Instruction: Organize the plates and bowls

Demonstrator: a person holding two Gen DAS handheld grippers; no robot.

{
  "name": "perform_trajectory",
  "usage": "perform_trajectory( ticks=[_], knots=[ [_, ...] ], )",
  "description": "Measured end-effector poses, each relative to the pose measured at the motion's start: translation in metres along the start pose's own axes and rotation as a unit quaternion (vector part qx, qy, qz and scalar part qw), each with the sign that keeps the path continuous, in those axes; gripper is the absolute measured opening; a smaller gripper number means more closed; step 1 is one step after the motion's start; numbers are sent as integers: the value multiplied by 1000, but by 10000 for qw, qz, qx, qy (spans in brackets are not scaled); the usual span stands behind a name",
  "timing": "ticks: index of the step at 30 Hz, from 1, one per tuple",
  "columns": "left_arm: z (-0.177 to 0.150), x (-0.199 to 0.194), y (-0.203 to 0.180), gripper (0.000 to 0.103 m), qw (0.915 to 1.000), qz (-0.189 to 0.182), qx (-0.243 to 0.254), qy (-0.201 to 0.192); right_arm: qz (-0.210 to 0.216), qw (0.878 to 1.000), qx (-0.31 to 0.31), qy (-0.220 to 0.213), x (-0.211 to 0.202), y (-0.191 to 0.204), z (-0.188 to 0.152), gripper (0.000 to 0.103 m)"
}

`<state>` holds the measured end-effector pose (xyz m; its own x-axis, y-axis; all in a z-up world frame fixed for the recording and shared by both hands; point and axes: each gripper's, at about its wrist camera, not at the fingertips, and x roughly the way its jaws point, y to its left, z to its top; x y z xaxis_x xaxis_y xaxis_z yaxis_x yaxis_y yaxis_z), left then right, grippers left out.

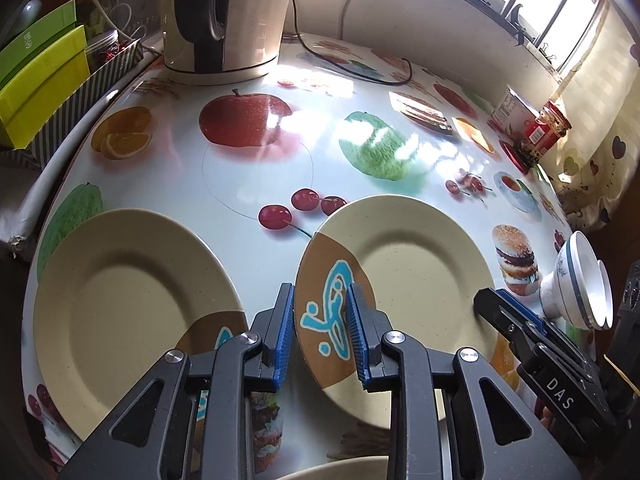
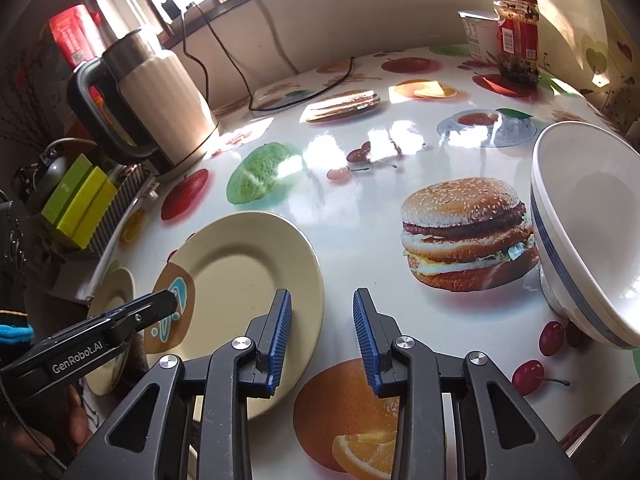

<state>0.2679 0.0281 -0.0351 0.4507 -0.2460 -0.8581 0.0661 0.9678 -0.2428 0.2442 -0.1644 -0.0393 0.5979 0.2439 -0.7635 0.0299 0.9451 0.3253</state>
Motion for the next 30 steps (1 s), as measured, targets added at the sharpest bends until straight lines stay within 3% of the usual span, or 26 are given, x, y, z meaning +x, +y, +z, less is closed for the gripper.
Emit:
perform_trajectory(
  ticks=[11, 30],
  knots=[
    [0, 0, 1, 25, 10000, -66, 0, -49, 280, 9996, 87, 34, 5, 2, 1, 20],
    [-4, -7, 0, 24, 9999, -59, -63, -131, 191, 9998, 60, -5, 1, 2, 1, 20]
  ],
)
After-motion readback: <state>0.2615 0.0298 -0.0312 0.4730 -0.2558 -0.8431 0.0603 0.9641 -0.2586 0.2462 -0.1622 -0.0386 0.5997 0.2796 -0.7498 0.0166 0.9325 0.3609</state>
